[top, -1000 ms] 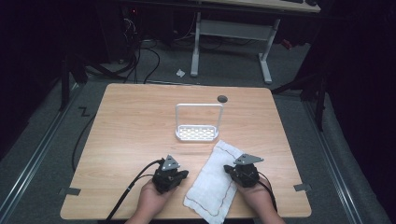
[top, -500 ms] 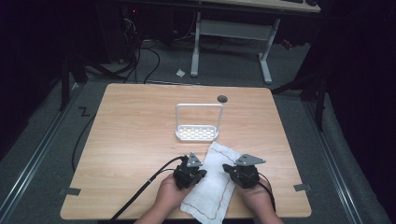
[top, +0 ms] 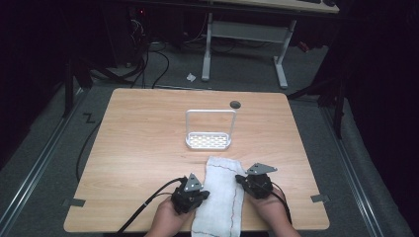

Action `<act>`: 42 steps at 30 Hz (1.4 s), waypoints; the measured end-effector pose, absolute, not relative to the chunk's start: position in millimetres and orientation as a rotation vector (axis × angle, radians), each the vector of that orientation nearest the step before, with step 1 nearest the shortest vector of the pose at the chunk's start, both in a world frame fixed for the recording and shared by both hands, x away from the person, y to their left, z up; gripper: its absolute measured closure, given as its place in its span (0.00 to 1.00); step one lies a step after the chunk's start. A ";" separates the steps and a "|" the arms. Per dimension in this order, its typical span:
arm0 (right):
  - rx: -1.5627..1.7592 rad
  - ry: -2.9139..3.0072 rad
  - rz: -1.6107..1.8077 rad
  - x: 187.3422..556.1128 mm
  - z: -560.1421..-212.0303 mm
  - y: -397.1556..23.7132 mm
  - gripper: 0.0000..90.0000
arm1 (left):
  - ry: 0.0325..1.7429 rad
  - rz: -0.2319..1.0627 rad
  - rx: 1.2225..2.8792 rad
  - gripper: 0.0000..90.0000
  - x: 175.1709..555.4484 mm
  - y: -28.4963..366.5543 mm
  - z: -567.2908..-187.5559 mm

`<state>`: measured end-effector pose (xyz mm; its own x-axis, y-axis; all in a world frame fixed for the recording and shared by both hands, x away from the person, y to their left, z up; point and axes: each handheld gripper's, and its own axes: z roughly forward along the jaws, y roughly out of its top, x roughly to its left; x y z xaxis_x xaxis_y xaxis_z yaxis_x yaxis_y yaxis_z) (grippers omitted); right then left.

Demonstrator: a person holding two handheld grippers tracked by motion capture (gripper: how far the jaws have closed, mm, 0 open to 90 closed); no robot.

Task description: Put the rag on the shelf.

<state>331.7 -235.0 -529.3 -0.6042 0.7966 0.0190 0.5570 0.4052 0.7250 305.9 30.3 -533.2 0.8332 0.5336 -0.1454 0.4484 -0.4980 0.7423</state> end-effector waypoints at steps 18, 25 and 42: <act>1.028 2.431 1.066 325.7 -531.4 -203.6 1.00 | 0.770 0.129 2.145 0.97 318.8 39.6 -533.7; 1.104 2.304 1.158 326.2 -520.0 -218.1 0.93 | 0.934 0.198 2.004 0.76 344.6 61.2 -528.9; 1.172 2.282 1.118 334.3 -522.7 -215.2 0.76 | 1.053 0.166 1.951 0.85 381.3 51.1 -540.4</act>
